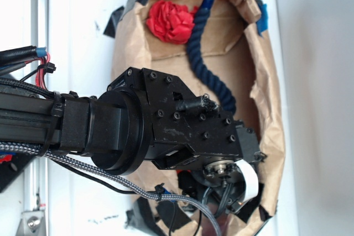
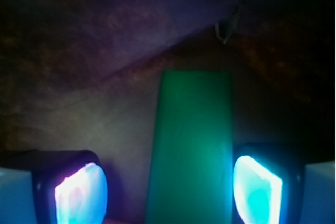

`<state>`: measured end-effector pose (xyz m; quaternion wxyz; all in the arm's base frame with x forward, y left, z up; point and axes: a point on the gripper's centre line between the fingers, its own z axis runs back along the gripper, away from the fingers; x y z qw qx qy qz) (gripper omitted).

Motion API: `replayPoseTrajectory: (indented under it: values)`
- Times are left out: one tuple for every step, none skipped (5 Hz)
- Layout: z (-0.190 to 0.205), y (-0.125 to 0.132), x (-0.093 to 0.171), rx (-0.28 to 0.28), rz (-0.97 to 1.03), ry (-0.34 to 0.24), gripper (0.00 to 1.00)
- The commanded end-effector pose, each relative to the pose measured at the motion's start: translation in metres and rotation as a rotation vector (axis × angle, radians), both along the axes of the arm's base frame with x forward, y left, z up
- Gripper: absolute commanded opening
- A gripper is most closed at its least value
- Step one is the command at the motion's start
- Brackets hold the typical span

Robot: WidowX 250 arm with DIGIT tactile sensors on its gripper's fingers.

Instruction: Grab the green block.

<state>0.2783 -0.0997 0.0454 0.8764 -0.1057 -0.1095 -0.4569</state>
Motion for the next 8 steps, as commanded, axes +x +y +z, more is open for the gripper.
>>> replayPoseTrajectory:
  values:
    - [-0.003, -0.026, -0.004, 0.039, 0.059, -0.001, 1.00]
    - [-0.008, -0.030, -0.005, 0.047, 0.053, 0.019, 1.00]
    - [-0.014, -0.031, -0.004, 0.062, 0.085, 0.042, 0.00]
    - [-0.013, -0.027, 0.000, 0.059, 0.087, 0.040, 0.00]
    - [-0.008, -0.015, 0.003, 0.045, 0.128, 0.047, 0.00]
    - [0.017, 0.001, -0.004, 0.008, 0.190, 0.027, 0.00]
    - [0.052, 0.009, -0.028, 0.007, 0.302, -0.013, 0.00]
    - [0.101, 0.014, -0.053, 0.015, 0.504, -0.074, 0.00]
